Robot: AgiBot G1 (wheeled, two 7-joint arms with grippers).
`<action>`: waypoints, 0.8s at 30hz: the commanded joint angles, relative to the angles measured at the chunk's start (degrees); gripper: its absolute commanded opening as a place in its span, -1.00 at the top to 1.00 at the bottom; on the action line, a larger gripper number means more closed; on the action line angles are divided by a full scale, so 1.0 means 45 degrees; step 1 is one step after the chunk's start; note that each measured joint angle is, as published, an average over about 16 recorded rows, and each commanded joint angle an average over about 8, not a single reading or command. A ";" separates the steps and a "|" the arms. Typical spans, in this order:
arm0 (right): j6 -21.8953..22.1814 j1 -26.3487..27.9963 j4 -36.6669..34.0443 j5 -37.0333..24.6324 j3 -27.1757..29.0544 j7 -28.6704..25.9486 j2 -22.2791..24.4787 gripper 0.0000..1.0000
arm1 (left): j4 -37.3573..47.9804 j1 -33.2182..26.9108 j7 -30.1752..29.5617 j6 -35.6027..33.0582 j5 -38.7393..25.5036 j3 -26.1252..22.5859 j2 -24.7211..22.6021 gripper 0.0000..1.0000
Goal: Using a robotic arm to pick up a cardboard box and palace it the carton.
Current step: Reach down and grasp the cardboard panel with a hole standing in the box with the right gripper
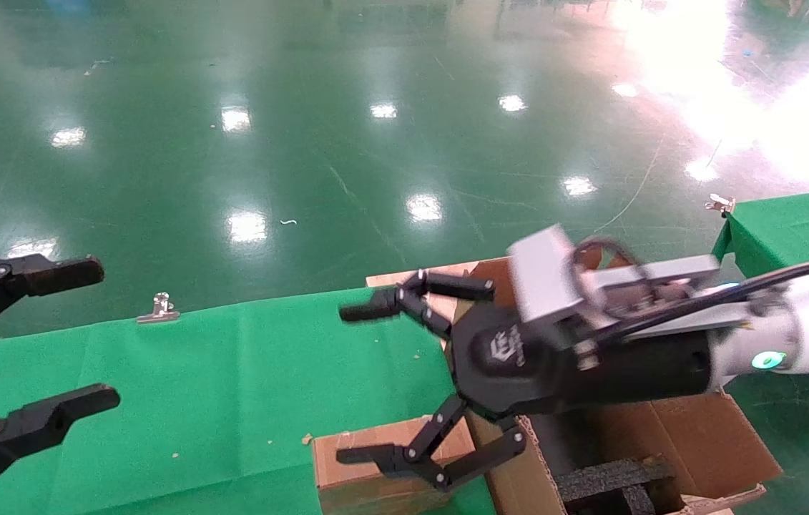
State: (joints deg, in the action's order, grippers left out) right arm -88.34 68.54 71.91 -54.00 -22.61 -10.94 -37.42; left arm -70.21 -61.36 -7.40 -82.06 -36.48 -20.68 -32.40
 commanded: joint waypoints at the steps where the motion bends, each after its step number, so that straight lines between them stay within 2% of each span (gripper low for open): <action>1: -0.0211 0.0486 -0.0083 -0.0805 -0.0402 -0.0063 -0.0146 -1.00 | 0.0000 0.0000 0.0000 0.0000 0.0000 0.0000 0.0000 1.00; 12: -0.0458 0.2555 -0.1465 -0.3964 -0.3107 0.0460 -0.1724 -1.00 | 0.0000 0.0000 0.0000 0.0000 0.0000 0.0000 0.0000 1.00; 24: -0.0324 0.4131 -0.1582 -0.6805 -0.5456 0.0698 -0.2859 -1.00 | 0.0000 0.0000 0.0000 0.0000 0.0000 0.0000 0.0000 1.00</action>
State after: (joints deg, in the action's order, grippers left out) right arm -89.82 86.94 64.86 -84.15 -46.87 -7.97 -50.24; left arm -70.21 -61.36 -7.40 -82.06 -36.48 -20.68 -32.40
